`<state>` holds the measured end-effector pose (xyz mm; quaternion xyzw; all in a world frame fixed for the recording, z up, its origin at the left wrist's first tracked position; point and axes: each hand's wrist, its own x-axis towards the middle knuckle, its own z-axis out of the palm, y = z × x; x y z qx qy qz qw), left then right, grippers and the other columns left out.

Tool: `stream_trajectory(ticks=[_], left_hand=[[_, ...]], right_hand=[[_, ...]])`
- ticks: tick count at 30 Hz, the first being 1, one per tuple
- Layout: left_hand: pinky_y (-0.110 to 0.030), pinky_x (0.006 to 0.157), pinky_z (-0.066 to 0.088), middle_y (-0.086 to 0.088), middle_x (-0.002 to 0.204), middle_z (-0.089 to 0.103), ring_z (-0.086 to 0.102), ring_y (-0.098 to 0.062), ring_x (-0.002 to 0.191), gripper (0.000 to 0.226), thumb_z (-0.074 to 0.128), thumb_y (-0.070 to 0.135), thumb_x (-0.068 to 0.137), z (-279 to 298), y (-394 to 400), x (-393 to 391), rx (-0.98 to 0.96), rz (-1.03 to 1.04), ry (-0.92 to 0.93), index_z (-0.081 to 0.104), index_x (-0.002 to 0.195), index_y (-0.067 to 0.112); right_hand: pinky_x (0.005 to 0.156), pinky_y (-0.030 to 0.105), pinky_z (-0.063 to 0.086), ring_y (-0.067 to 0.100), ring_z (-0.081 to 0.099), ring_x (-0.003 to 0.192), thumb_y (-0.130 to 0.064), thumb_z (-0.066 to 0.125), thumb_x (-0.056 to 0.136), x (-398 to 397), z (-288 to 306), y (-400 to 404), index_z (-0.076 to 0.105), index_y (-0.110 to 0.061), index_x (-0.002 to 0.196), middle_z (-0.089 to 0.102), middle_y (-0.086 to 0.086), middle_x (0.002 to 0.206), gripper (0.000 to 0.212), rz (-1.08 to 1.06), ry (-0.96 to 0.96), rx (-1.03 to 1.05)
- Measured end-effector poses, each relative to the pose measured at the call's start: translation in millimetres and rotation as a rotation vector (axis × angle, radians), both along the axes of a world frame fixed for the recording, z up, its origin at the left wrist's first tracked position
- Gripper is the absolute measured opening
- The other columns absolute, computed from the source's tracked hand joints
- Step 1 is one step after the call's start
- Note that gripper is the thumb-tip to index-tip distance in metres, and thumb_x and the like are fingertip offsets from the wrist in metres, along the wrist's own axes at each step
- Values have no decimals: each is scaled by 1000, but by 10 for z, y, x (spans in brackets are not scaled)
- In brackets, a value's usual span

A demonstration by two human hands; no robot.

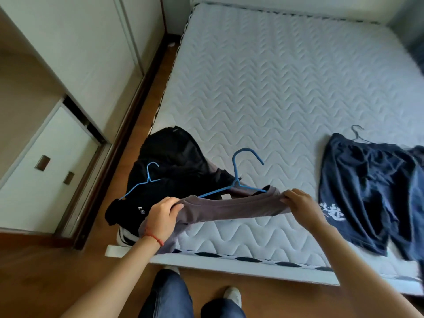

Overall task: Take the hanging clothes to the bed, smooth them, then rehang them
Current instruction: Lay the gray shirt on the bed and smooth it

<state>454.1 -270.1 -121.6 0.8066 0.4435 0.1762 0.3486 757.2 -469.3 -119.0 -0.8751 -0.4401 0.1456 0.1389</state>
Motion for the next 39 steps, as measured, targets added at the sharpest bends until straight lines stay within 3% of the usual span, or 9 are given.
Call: stream_trajectory(ticks=[6, 15, 23, 27, 33, 39], left_hand=[[-20, 74, 41, -16, 84, 70, 65, -29, 80, 10, 63, 3, 82, 385, -444, 531, 130, -68, -53, 68, 88, -3], [-30, 83, 45, -18, 95, 70, 64, -31, 90, 17, 59, 8, 85, 1091, -640, 1186, 276, -105, -186, 68, 96, -1], [-31, 80, 46, -22, 91, 70, 65, -35, 86, 15, 63, 5, 82, 1988, -86, 1219, 478, -77, -308, 68, 92, -5], [-23, 75, 39, -22, 86, 70, 66, -34, 82, 12, 64, 3, 81, 2482, 259, 1081, 595, -36, -369, 69, 88, -5], [-35, 81, 47, -22, 89, 70, 65, -35, 85, 14, 62, 7, 83, 3267, 664, 787, 728, 45, -425, 68, 89, -5], [-26, 83, 40, -22, 96, 69, 64, -33, 92, 17, 60, 8, 85, 4010, 797, 657, 838, 109, -536, 68, 95, -4]], right_hand=[[74, 41, 49, 30, 60, 86, -23, 60, 87, 379, 352, -721, 67, -13, 97, 64, 8, 88, 15, -77, 30, 59], [69, 34, 46, 27, 62, 80, -18, 62, 86, 655, 1082, -1281, 69, -11, 93, 66, 6, 84, 12, -168, -102, 340], [78, 35, 48, 25, 63, 88, -23, 62, 86, 637, 1938, -746, 71, -15, 94, 70, 5, 91, 15, -187, -145, 500], [77, 32, 47, 22, 62, 89, -23, 62, 86, 569, 2423, -316, 71, -16, 95, 70, 2, 93, 14, -158, -165, 596], [80, 33, 46, 20, 61, 92, -24, 61, 86, 429, 3144, 282, 70, -17, 96, 69, 1, 97, 16, -94, -220, 716], [84, 37, 48, 28, 63, 89, -18, 63, 84, 389, 3915, 570, 71, -11, 93, 70, 9, 93, 14, -35, -330, 939]])
